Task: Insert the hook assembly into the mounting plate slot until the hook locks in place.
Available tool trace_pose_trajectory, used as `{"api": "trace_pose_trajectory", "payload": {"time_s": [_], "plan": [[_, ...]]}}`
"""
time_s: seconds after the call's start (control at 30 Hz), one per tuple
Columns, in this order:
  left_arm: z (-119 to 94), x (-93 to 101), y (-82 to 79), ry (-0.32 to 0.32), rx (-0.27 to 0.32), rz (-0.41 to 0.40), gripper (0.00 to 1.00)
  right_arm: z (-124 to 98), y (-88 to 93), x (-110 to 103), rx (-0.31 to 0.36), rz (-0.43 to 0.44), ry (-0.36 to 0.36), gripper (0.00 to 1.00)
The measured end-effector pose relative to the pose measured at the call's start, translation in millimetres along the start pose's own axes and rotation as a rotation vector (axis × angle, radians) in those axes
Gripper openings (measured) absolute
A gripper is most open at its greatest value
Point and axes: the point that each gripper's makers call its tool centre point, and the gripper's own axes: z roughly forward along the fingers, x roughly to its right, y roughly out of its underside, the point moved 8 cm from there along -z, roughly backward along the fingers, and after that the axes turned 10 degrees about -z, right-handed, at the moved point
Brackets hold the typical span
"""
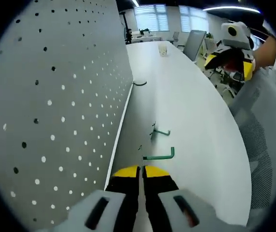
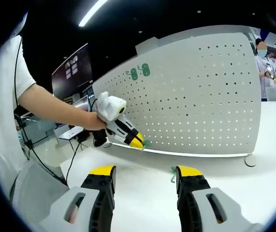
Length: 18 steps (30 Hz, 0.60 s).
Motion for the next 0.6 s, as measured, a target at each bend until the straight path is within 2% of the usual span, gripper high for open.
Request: {"api": "trace_pose_trajectory", "payload": {"time_s": [0.1, 0.17, 0.2, 0.23, 0.3, 0.4, 0.5, 0.6], "plan": [[-5.4, 0.1, -1.1, -0.015, 0.035, -0.025, 0.02, -0.2, -0.5, 0.4, 0.004, 0.001, 0.002, 0.48], [-9.0, 1.1, -2.8, -0.017, 0.076, -0.070, 0.02, -0.2, -0.5, 0.8, 0.008, 0.004, 0.001, 0.48], [-10.9, 1.5, -2.8, -0.025, 0.077, -0.063, 0.02, -0.4, -0.6, 1.2, 0.010, 0.005, 0.003, 0.48], [-13.8, 2.9, -5.0, -0.043, 0.105, -0.047, 0.02, -0.7, -0.7, 1.8, 0.011, 0.003, 0.006, 0.48], [-18.7, 5.8, -6.8, -0.053, 0.141, -0.086, 0.02, -1.0, -0.4, 1.9, 0.012, 0.007, 0.006, 0.48], [-23.1, 11.4, -6.5, -0.063, 0.156, -0.068, 0.02, -1.0, -0.8, 2.2, 0.016, 0.008, 0.006, 0.48], [-27.7, 14.3, -6.6, -0.078, 0.195, -0.096, 0.02, -0.2, -0.7, 1.1, 0.012, -0.001, 0.000, 0.48], [-32.2, 18.7, -5.1, -0.082, 0.207, -0.106, 0.02, -0.2, -1.3, 0.2, 0.012, -0.005, -0.003, 0.48]]}}
